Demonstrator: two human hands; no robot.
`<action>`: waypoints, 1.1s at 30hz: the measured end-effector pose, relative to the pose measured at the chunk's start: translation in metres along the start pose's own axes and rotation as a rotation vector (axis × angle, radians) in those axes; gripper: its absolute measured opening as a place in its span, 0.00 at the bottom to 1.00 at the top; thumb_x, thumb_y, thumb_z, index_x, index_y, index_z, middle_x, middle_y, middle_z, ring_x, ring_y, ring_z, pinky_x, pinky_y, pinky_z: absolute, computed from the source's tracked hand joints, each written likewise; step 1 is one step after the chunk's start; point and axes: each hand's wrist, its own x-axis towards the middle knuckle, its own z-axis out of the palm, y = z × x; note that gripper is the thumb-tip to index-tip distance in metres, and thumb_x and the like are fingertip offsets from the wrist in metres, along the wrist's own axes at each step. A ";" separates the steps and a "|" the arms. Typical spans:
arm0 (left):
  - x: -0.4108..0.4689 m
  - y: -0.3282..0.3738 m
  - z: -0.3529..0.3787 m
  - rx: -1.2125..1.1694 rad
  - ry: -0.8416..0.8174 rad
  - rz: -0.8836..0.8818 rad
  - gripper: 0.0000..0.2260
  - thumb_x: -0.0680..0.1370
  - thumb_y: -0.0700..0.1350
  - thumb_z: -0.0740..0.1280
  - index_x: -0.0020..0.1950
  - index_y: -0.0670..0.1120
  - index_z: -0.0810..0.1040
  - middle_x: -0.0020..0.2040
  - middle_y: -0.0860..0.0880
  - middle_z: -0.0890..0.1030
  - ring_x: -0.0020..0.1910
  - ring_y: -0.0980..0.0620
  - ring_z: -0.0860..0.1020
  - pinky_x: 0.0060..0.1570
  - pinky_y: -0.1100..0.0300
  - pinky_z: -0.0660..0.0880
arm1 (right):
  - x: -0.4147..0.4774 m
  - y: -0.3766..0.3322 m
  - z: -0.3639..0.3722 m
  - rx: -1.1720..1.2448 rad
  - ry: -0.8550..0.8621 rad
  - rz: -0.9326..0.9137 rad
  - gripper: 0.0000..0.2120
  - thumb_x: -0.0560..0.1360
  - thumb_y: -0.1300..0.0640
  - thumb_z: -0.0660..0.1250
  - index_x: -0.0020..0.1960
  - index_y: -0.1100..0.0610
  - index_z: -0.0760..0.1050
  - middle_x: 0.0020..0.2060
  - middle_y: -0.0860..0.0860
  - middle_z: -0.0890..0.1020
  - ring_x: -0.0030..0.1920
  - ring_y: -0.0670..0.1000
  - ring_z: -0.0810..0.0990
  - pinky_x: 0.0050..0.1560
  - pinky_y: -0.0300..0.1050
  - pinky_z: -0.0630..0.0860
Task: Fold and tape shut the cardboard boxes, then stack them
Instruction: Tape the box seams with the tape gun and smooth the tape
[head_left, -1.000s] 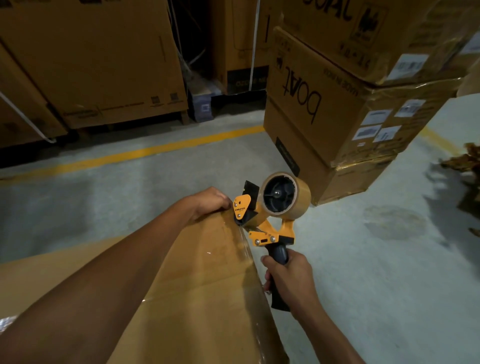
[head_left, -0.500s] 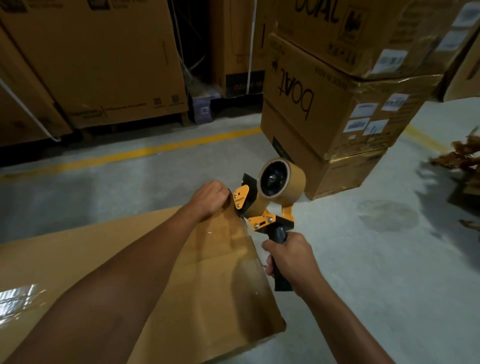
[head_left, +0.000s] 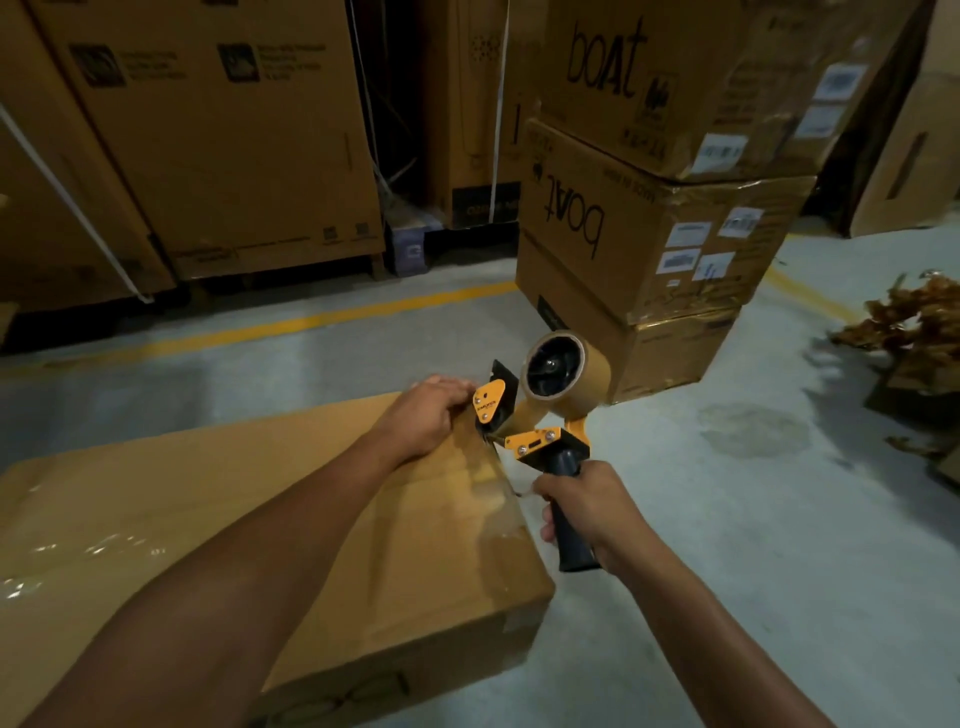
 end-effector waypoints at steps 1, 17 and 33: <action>-0.006 0.001 0.002 0.009 0.022 -0.019 0.27 0.76 0.33 0.57 0.73 0.52 0.73 0.72 0.54 0.74 0.70 0.51 0.69 0.71 0.48 0.65 | -0.005 0.000 -0.001 0.005 -0.010 0.002 0.04 0.76 0.63 0.69 0.47 0.63 0.75 0.29 0.58 0.78 0.25 0.53 0.78 0.27 0.43 0.76; -0.057 0.017 0.007 0.023 -0.038 -0.038 0.30 0.75 0.32 0.59 0.75 0.53 0.70 0.79 0.50 0.63 0.80 0.48 0.54 0.77 0.41 0.51 | -0.058 0.012 -0.028 -0.116 -0.146 0.015 0.06 0.78 0.63 0.69 0.53 0.58 0.74 0.34 0.58 0.81 0.30 0.53 0.80 0.31 0.44 0.77; -0.103 0.043 -0.011 0.271 -0.374 0.029 0.30 0.84 0.60 0.49 0.81 0.56 0.39 0.81 0.54 0.40 0.80 0.47 0.41 0.76 0.37 0.44 | -0.083 0.044 0.037 0.011 0.113 0.043 0.03 0.73 0.64 0.69 0.42 0.59 0.79 0.33 0.54 0.85 0.34 0.52 0.85 0.42 0.51 0.84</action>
